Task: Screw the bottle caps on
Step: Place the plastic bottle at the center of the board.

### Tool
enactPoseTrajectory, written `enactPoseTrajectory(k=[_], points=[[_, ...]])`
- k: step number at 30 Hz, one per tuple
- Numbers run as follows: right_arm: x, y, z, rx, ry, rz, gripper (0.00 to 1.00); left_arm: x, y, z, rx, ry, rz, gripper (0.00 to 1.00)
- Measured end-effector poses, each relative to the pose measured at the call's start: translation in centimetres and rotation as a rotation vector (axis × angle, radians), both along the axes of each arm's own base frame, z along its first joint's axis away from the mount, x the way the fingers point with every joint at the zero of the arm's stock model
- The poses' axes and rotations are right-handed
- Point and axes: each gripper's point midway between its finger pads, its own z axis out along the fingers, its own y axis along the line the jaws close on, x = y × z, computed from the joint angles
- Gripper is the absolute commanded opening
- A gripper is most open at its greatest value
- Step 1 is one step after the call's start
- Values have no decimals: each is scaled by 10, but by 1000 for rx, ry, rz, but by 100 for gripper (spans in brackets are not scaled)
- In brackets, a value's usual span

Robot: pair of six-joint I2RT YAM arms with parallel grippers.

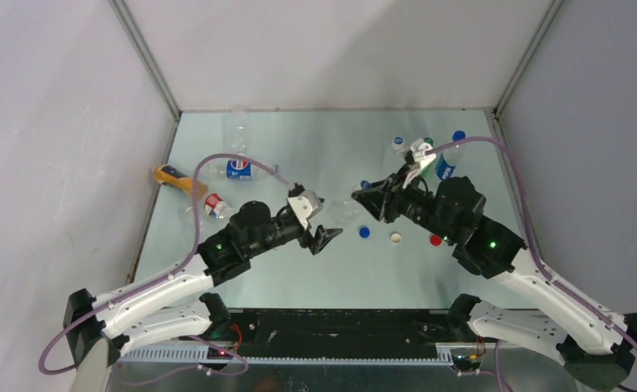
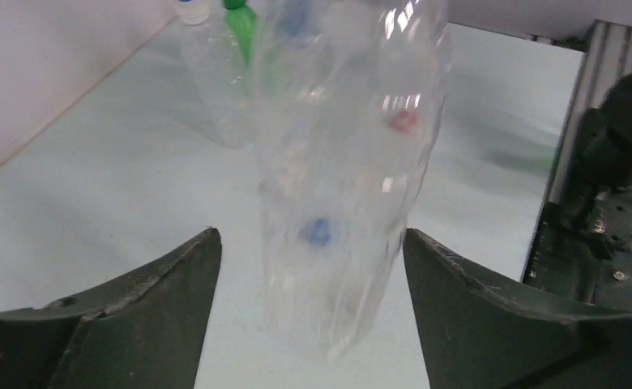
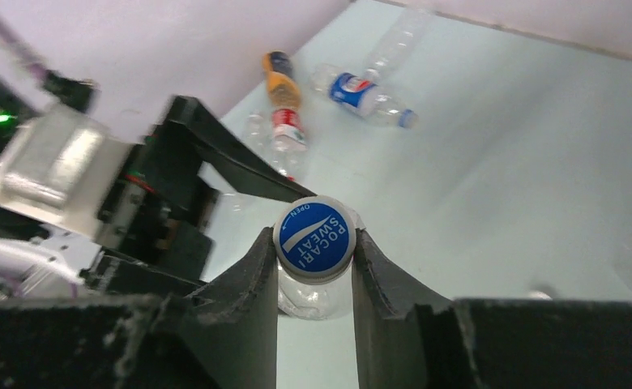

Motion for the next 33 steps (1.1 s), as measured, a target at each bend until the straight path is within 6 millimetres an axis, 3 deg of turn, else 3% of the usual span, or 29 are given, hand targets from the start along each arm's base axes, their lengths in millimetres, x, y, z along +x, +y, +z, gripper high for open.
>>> enactPoseTrajectory(k=[1, 3, 14, 20, 26, 33], points=[[4, -7, -1, -11, 7, -26, 0, 3, 5, 1, -6, -4, 26, 97], [12, -25, -8, -47, 27, -93, 0, 10, 20, 2, -16, -14, 89, 99], [41, -119, -45, -252, 78, -468, 0, 31, 114, 23, -47, -63, 437, 100], [67, -164, -53, -306, 59, -696, 0, 32, 160, 20, -37, -76, 600, 100], [108, -197, -72, -313, 78, -863, 0, 29, 176, 1, 8, -82, 643, 100], [153, -203, -86, -313, 78, -922, 0, 30, 178, -28, 85, -79, 639, 100]])
